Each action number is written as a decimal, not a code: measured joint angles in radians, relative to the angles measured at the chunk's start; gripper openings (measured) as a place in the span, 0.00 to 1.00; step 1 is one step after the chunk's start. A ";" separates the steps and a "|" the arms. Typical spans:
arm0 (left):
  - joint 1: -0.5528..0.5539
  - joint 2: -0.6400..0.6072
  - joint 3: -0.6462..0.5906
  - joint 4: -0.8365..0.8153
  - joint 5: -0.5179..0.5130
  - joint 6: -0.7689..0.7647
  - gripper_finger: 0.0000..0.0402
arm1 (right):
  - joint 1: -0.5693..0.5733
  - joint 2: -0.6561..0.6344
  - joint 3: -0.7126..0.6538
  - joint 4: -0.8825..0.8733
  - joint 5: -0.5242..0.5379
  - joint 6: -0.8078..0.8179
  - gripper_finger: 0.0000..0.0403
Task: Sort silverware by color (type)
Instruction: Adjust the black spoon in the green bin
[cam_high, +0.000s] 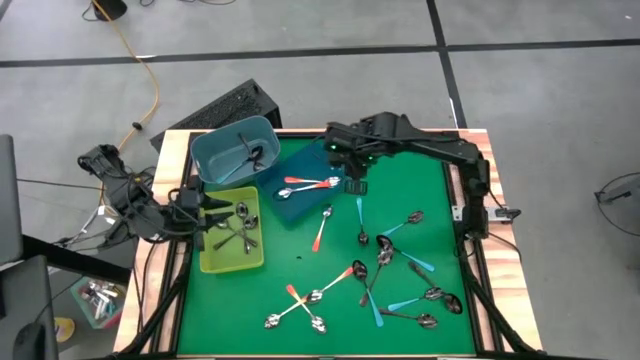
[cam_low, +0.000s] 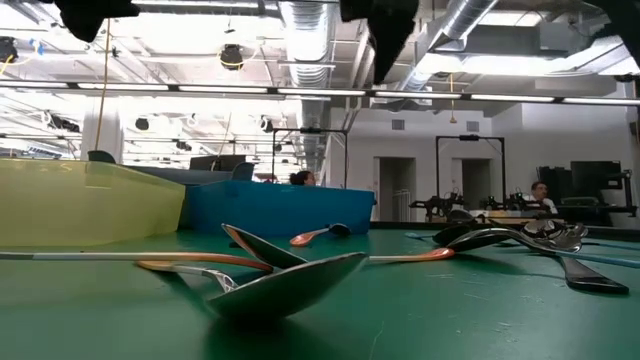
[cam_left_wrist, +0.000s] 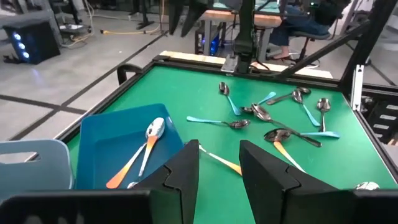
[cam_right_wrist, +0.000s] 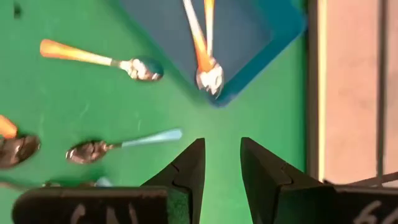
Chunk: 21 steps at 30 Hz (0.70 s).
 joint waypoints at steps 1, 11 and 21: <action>0.000 -0.006 0.000 -0.002 0.002 0.001 0.25 | -0.003 -0.004 -0.023 0.001 -0.012 -0.004 0.28; 0.000 -0.065 0.001 -0.021 0.067 -0.003 0.25 | 0.023 -0.107 -0.384 0.093 -0.118 0.122 0.28; 0.000 -0.095 0.001 0.010 0.125 0.007 0.25 | 0.239 -0.231 -0.557 0.377 -0.122 0.303 0.28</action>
